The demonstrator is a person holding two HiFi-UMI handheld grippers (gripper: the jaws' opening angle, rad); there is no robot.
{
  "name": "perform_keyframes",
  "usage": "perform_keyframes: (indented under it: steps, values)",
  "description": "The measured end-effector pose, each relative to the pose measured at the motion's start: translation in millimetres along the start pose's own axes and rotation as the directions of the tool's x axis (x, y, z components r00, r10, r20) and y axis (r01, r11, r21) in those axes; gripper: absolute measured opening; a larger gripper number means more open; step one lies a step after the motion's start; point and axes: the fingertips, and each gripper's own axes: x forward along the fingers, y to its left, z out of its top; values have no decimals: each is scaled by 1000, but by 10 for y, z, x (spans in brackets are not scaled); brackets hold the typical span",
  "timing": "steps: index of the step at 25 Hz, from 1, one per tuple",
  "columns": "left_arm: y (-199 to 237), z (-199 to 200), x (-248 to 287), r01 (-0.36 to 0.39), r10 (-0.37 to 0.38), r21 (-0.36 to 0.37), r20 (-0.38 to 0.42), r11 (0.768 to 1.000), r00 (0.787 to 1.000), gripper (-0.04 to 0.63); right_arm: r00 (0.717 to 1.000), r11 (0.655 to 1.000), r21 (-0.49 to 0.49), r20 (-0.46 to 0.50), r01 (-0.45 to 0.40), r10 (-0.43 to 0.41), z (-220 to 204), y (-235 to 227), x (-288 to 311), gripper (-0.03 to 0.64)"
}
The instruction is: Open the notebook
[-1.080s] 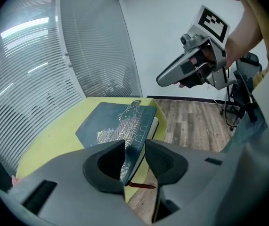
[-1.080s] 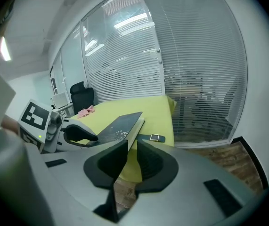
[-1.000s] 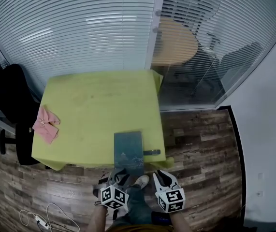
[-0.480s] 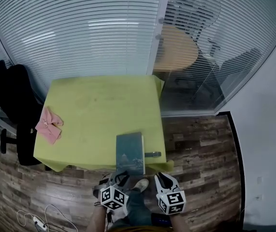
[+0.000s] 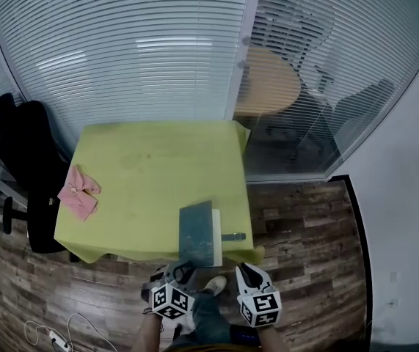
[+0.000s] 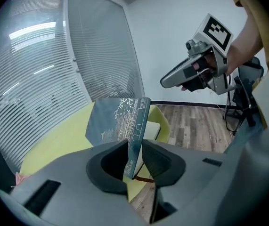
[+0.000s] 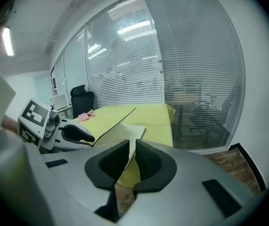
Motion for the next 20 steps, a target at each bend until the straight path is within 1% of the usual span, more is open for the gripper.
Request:
perform_keyframes:
  steps: [6,10,13,20]
  values:
    - [43,1,-102,-21,21,-20,15,1000,1000,107,1000,1000,-12,-3,-3,3,13,35,-35,52]
    - [94,-3,-144,-36,36,-18,18,999,999,106,1000,1000,-7,-20,20,-20,-19,-11,-23,51]
    - [132,-20,-200,-50,50,-19,13,999,999,104,1000,1000,0,-20,18,-18,-27,-2,-28,49]
    - [245,-119,-315,-92,94,-99,11,991,996,98,999,1000,-1,-31,26,-26,-57,52,-33,46]
